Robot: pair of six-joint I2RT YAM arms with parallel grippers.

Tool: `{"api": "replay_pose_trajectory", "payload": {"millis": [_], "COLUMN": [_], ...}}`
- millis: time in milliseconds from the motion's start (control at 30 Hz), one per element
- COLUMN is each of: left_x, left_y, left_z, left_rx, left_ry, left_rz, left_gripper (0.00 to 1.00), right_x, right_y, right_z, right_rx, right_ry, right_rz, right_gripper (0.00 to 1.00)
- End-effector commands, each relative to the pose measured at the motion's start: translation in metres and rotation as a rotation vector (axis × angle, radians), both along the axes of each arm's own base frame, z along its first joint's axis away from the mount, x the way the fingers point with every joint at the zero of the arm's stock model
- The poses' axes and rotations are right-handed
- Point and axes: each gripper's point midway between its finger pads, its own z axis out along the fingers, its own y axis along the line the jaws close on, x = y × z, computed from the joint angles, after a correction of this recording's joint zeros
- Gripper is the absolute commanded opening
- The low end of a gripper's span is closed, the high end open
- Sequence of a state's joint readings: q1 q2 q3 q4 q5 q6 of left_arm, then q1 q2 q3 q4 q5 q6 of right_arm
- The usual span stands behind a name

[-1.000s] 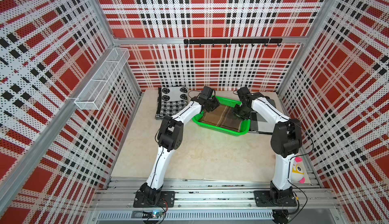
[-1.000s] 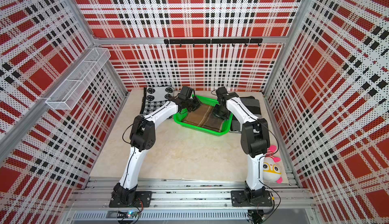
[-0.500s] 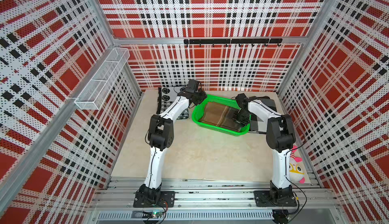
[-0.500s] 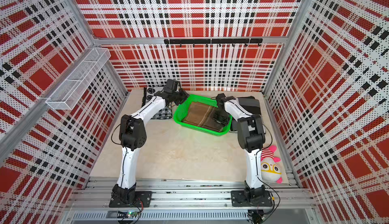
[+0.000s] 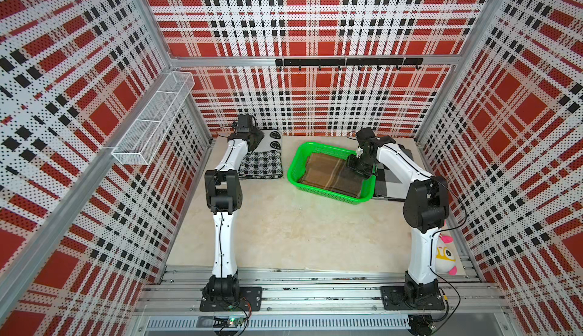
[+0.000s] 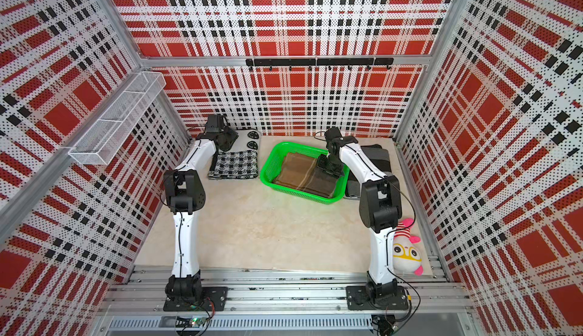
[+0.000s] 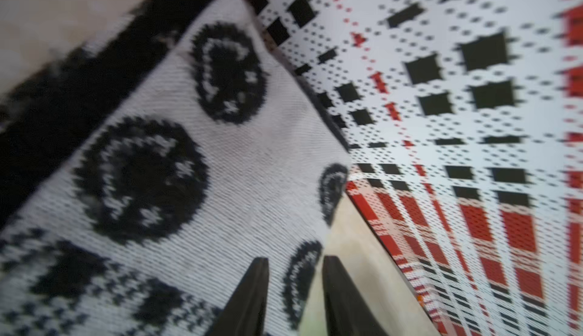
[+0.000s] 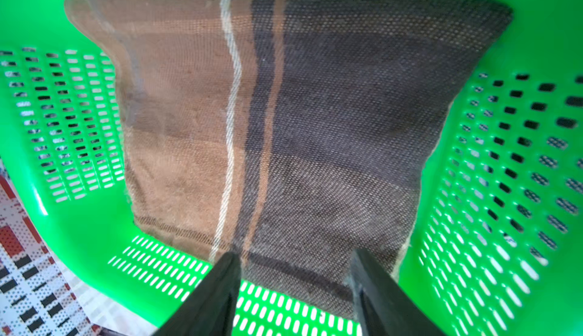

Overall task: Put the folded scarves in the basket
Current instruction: Move the scarf to the center of the board.

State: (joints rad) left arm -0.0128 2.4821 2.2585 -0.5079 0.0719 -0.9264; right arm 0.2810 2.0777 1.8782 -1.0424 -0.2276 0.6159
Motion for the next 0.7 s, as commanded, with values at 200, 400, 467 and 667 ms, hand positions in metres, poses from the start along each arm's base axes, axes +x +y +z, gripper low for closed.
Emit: {"api": "replay_pose_trajectory", "payload": {"millis": [200,400,467,667], "left_x": [-0.080,-0.144,-0.166,-0.220], "left_y": [0.027,0.008,-0.003,-0.041], "left_z": [-0.074,-0.072,-0.072,-0.073], "left_rx": [0.109,0.055,0.020,-0.073], "left_ry": [0.263,0.301,0.305,0.343], "left_rz": [0.027,0.048,0.053,0.054], "left_gripper": [0.31,0.30,0.29,0.29], "right_x": [-0.006,-0.019,-0.014,0.008], "right_y": [0.054,0.072,0.076,0.101], "right_z": [0.041,0.020,0.012,0.002], "right_rx": [0.020,0.042,0.057,0.122], "right_ry": [-0.160,-0.126,-0.131,-0.123], "right_rz": [0.269,0.317,0.316,0.318], "right_gripper": [0.71,0.71,0.71,0.71]}}
